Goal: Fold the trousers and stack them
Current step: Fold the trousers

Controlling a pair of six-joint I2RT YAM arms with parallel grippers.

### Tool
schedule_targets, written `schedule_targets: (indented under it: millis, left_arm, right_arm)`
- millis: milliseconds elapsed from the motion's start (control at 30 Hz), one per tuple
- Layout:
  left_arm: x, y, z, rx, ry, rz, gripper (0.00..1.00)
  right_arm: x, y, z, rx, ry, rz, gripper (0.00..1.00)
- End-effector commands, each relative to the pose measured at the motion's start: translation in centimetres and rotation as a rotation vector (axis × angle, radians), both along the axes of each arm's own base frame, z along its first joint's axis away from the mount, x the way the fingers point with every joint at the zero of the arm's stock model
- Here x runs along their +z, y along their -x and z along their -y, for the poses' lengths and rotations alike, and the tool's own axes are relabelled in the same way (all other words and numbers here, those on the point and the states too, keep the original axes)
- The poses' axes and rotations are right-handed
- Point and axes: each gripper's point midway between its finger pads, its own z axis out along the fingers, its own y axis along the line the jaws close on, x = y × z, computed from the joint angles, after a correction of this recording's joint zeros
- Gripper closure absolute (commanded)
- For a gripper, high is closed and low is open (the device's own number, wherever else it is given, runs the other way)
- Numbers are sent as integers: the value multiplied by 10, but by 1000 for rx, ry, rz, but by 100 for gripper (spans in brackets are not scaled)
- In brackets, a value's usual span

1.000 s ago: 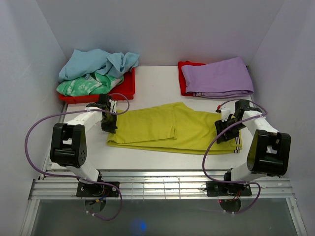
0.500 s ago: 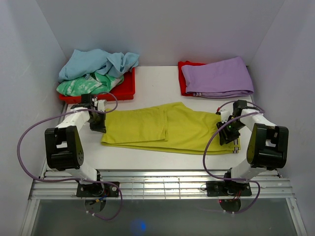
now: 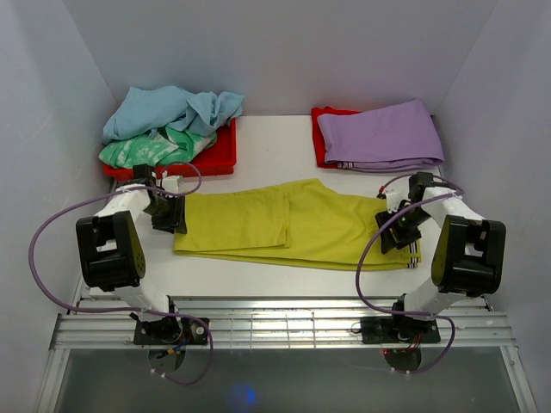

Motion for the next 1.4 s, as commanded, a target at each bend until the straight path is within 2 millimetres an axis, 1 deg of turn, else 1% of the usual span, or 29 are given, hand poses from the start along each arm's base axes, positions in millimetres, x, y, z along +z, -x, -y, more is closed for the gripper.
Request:
schedule_targets:
  millis: [0,33,67,100,133,200,233,300,367,400,433,533,567,600,667,700,767,800,833,867,933,1000,1067,1100,1200,1233,1267,1300,1367]
  left_arm:
    - [19,-10,-1,7,28,70,44]
    - [19,-10,-2,20,41,68,42]
    - [19,-9,-4,33,51,70,38]
    - [19,-9,-4,46,69,69,36]
    - [21,-9,-6,60,93,74,34]
    - [20,-10,-8,72,116,73,32]
    - [20,-10,-9,74,127,75,32]
    - [14,-11,-12,84,133,64,34]
    - [10,-11,-18,81,142,63,39]
    - [10,-12,-20,77,149,65,43]
    - [7,-11,-22,78,163,55,44]
    - [16,-15,-18,43,231,78,44]
    - [19,-15,-15,36,244,83,43]
    - [24,-13,-7,20,292,87,43]
    - [30,-12,-1,16,319,103,42]
    - [32,-12,2,16,342,110,42]
    - [33,-12,5,29,358,110,41]
    - [33,-15,5,42,365,115,41]
    - [32,-16,5,51,366,114,41]
    - [31,-17,5,60,370,113,41]
    - [25,-22,3,90,369,104,43]
    - [18,-26,-1,113,360,93,54]
    - [15,-28,-6,138,342,86,70]
    - [16,-30,-8,140,336,91,82]
    - [28,-34,-22,156,307,128,100]
    - [33,-34,-30,164,300,144,100]
    - [38,-36,-34,163,304,159,100]
    - [47,-37,-42,176,306,172,100]
    - [58,-37,-47,168,313,187,100]
  right_arm:
    - [35,-16,-4,36,-38,92,35]
    - [47,-24,-7,45,-55,126,32]
    - [55,-26,-7,55,-57,149,29]
    - [62,-27,-7,60,-58,165,23]
    - [72,-29,-7,65,-53,189,19]
    - [79,-30,-4,78,-36,209,14]
    - [82,-30,-1,81,-21,216,14]
    - [82,-28,1,94,-6,217,14]
    - [80,-23,4,99,0,207,14]
    - [78,-21,5,104,-1,202,15]
    - [77,-20,5,104,-3,195,15]
    - [75,-16,9,95,-20,183,15]
    - [76,-15,13,78,-22,181,15]
    - [77,-15,16,73,-25,183,14]
    - [80,-18,22,75,-33,199,13]
    - [86,-20,30,49,-33,212,12]
    - [92,-25,36,43,-54,229,11]
    - [99,-27,45,18,-52,240,10]
    - [99,-29,48,11,-59,235,10]
    - [100,-29,56,-11,-60,233,10]
    - [100,-32,61,-33,-79,221,10]
    - [99,-32,70,-68,-89,213,10]
    - [94,-34,76,-97,-99,199,10]
    - [92,-34,78,-111,-103,192,10]
    - [86,-33,85,-150,-115,180,6]
    - [83,-33,85,-156,-119,174,5]
    - [80,-32,88,-165,-119,173,3]
    - [78,-32,88,-170,-121,170,2]
    - [75,-32,88,-183,-131,164,2]
